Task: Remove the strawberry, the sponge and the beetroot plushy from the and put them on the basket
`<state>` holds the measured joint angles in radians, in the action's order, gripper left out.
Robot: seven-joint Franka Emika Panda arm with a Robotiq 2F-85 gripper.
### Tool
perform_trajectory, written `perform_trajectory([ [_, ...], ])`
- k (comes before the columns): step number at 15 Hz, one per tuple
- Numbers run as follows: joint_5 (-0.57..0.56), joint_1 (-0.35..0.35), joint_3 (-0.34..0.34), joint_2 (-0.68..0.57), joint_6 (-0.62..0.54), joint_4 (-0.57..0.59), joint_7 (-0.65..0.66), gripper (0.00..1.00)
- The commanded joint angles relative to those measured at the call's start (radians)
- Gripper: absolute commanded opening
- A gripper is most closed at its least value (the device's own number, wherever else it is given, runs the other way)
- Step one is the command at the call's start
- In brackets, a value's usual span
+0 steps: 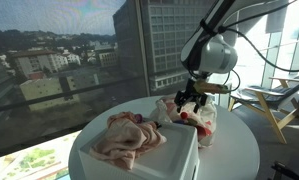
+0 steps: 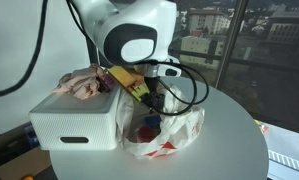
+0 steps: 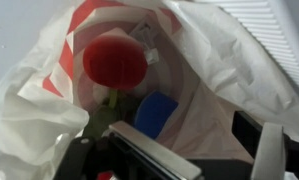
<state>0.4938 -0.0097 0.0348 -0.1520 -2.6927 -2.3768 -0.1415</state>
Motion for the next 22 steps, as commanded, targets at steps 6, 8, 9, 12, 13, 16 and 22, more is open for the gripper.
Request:
perform_trajectory([
  [6,0.118,0.038,-0.036,-0.277,-0.461,0.085,-0.006,1.0],
  [8,0.12,0.06,-0.014,-0.301,-0.535,0.082,0.008,1.0],
  [9,0.125,0.066,-0.005,-0.314,-0.569,0.084,0.011,1.0],
  [12,0.126,0.073,0.006,-0.352,-0.642,0.098,0.011,1.0],
  [13,0.127,0.075,0.009,-0.366,-0.656,0.108,0.014,1.0],
  [16,-0.044,0.104,0.075,-0.394,-0.66,0.122,0.182,1.0],
  [22,0.033,0.225,0.223,-0.459,-0.606,0.246,0.161,1.0],
])
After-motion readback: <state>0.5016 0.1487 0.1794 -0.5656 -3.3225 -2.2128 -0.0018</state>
